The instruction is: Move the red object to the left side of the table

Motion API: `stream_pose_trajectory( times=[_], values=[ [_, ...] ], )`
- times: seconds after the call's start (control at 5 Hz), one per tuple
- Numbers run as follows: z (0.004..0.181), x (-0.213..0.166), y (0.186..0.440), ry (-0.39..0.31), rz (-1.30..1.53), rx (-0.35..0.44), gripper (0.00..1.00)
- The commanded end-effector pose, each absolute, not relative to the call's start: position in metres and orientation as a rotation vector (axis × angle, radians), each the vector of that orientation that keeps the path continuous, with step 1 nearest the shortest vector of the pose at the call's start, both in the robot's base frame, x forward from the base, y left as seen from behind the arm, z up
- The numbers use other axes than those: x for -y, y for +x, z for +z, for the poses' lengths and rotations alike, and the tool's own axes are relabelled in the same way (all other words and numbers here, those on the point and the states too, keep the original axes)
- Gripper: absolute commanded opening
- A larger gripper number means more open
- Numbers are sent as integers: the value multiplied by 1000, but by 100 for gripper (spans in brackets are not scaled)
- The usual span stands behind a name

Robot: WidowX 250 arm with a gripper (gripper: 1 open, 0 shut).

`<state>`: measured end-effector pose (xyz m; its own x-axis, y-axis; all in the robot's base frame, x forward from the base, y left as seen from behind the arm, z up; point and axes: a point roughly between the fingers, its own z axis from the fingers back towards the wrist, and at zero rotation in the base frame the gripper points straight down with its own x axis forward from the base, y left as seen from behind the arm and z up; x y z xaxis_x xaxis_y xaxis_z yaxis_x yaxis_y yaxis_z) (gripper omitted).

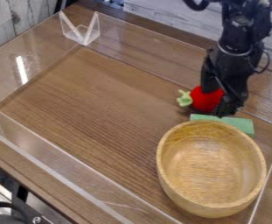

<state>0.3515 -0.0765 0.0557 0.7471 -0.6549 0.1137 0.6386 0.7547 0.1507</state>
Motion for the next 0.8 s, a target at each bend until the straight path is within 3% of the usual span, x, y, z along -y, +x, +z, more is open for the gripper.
stream_pose_trajectory(
  times=[0.0,0.2,0.4,0.6],
  values=[
    [96,79,367,127,-675,289,100],
    [94,87,373,118,-700,282,0],
    [81,77,374,126,-628,273,0],
    [85,64,373,153,-539,296,0]
  ],
)
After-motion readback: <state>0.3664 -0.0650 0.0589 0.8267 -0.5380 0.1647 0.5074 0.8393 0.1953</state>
